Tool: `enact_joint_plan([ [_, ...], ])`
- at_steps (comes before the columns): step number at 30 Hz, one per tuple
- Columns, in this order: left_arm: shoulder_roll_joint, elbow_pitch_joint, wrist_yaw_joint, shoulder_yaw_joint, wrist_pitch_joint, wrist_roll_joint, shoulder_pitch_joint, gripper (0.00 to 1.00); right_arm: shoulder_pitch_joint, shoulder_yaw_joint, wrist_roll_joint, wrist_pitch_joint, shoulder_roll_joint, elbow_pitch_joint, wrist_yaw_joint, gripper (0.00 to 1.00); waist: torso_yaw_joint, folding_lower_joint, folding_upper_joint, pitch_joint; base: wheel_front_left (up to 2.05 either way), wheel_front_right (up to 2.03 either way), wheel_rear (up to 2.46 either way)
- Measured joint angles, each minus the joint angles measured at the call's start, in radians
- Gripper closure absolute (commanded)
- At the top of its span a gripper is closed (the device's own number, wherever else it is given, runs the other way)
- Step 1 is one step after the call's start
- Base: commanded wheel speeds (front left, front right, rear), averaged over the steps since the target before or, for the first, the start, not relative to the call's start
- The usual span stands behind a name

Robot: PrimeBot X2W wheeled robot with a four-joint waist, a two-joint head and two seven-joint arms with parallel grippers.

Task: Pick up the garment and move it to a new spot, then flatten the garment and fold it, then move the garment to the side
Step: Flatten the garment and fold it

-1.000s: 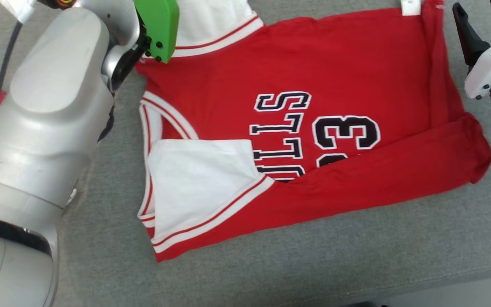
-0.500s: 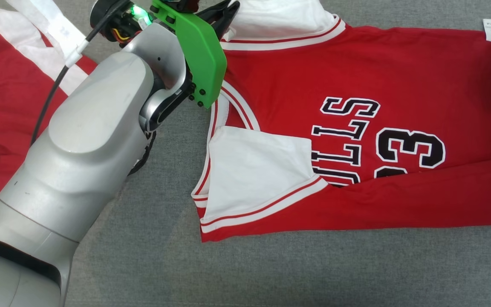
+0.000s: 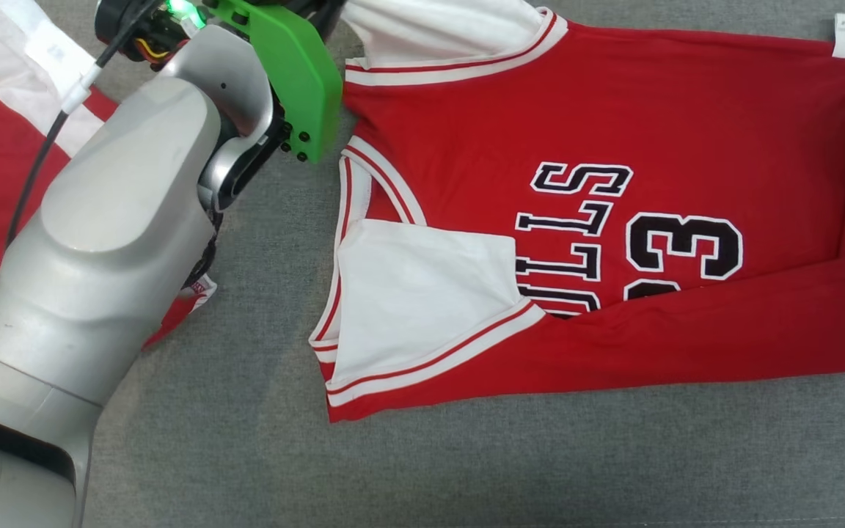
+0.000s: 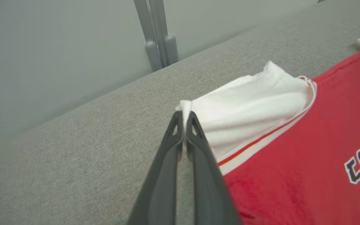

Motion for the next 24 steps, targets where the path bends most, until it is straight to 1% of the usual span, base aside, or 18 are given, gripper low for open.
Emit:
enact_joint_plan([
  [6, -0.002, 0.078, 0.036, 0.023, -0.078, 0.030, -0.054, 1.00, -0.048, 0.003, 0.035, -0.070, 0.007, -0.019, 0.000, 1.00, -0.017, 0.0000, 0.0000, 0.012, 0.00, 0.00, 0.00],
  [11, -0.026, 0.160, 0.067, 0.041, -0.167, 0.055, -0.123, 1.00, -0.104, 0.006, 0.033, -0.161, 0.014, -0.023, 0.000, 1.00, -0.023, 0.0000, 0.0000, 0.028, 0.00, 0.00, 0.00],
  [14, -0.051, 0.216, 0.076, 0.055, -0.223, 0.060, -0.156, 1.00, -0.142, -0.002, 0.016, -0.206, 0.026, 0.001, 0.000, 1.00, -0.026, 0.0000, 0.0000, 0.032, 0.00, 0.00, 0.00],
  [17, -0.069, 0.267, 0.065, 0.052, -0.251, 0.060, -0.160, 1.00, -0.147, -0.002, 0.009, -0.224, 0.045, 0.019, 0.000, 1.00, -0.027, 0.0000, 0.0000, 0.025, 0.00, 0.00, 0.00],
  [19, -0.073, 0.292, 0.047, 0.039, -0.262, 0.062, -0.159, 1.00, -0.142, -0.002, 0.009, -0.232, 0.053, 0.019, 0.000, 1.00, -0.026, 0.0000, 0.0000, 0.016, 0.00, 0.00, 0.00],
  [24, -0.070, 0.322, 0.006, 0.007, -0.286, 0.069, -0.117, 1.00, -0.077, -0.007, 0.019, -0.239, 0.045, 0.004, 0.000, 1.00, -0.022, 0.0000, 0.0000, -0.018, 0.00, 0.00, 0.00],
])
